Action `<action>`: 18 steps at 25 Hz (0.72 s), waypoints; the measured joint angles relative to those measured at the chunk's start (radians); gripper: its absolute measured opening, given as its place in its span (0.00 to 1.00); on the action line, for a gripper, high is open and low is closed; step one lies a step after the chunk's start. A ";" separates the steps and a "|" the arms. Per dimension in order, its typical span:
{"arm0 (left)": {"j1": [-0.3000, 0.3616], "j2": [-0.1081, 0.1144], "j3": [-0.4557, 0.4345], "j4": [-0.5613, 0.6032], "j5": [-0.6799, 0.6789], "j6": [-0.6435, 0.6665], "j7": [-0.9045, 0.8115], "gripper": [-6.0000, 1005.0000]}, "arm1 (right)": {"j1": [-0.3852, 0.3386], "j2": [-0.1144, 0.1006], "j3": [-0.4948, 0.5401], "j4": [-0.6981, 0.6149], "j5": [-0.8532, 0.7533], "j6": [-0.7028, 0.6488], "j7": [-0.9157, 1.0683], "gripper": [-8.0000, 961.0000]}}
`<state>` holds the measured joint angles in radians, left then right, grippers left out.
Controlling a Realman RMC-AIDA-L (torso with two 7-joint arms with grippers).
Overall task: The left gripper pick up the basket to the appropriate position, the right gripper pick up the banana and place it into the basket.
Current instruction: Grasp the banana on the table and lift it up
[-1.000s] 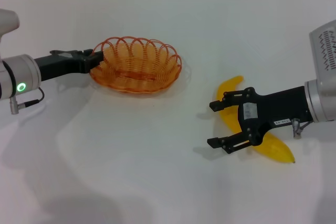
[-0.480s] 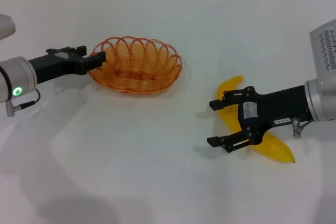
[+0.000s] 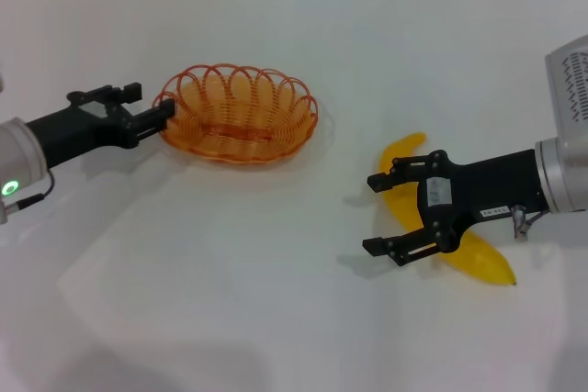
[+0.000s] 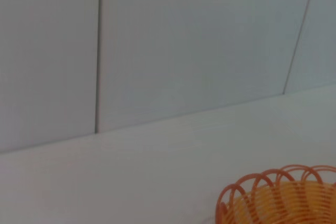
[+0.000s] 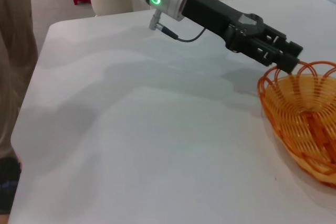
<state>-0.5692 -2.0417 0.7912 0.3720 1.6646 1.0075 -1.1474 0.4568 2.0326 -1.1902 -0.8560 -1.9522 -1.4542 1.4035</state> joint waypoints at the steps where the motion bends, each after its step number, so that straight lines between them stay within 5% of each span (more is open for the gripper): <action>1: 0.011 0.000 -0.001 0.000 -0.020 0.011 0.023 0.61 | -0.001 0.000 0.000 0.000 0.001 0.000 0.000 0.88; 9: 0.101 0.004 0.002 -0.001 -0.105 0.152 0.211 0.61 | -0.005 0.001 0.008 -0.012 0.007 0.001 0.009 0.88; 18: 0.140 0.011 0.005 -0.001 0.056 0.243 0.154 0.61 | -0.023 0.010 0.012 -0.074 0.007 0.002 0.013 0.87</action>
<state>-0.4293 -2.0310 0.7962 0.3707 1.7202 1.2501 -0.9937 0.4342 2.0422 -1.1781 -0.9297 -1.9449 -1.4526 1.4165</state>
